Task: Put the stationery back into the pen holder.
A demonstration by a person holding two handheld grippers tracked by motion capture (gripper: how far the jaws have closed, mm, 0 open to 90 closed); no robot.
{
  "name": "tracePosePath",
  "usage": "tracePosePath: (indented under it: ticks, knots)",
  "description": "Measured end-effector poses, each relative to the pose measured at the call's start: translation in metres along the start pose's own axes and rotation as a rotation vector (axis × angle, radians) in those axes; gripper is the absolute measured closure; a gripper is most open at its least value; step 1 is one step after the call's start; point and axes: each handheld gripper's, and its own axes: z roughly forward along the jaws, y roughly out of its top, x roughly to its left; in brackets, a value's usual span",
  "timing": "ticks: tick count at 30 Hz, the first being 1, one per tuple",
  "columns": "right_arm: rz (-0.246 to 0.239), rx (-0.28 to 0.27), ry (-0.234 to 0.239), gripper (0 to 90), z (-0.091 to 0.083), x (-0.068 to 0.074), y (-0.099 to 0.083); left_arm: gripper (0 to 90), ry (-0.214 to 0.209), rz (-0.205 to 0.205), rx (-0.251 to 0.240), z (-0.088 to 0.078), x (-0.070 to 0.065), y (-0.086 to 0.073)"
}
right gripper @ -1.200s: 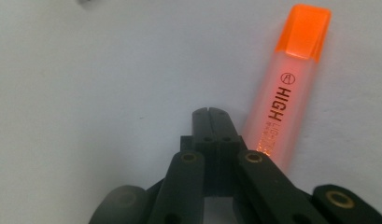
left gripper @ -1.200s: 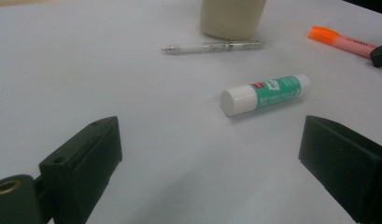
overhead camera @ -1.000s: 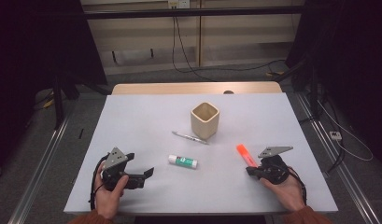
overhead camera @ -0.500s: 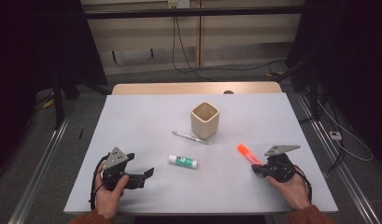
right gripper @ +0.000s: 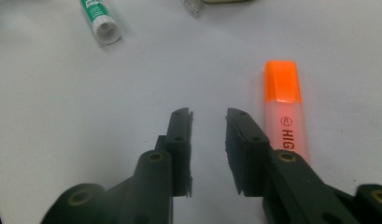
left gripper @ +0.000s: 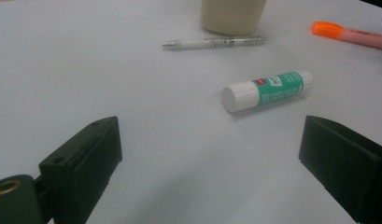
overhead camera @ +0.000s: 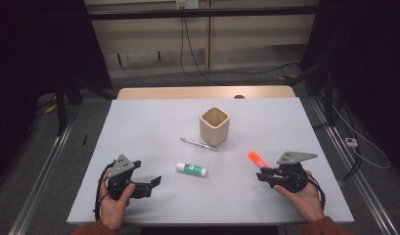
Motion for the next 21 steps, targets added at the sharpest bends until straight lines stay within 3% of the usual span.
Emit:
tracePosePath:
  ticks: [10, 13, 16, 21]
  knots:
    - [0.040, -0.014, -0.051, 26.8, 0.001, -0.006, 0.007, 6.0, 0.004, 0.001, 0.002, 0.001, 0.000, 0.000]
    - [0.059, 0.041, -0.079, 7.0, 0.003, -0.012, 0.010, 5.9, 0.007, 0.000, 0.002, 0.001, 0.001, 0.000]
    - [0.084, 0.055, -0.094, 10.3, 0.002, -0.018, 0.013, 6.0, 0.007, 0.002, 0.002, 0.001, 0.001, 0.000]
    - [0.083, 0.053, -0.127, 8.8, 0.001, -0.021, 0.023, 6.0, 0.007, 0.006, 0.005, 0.002, 0.000, 0.000]
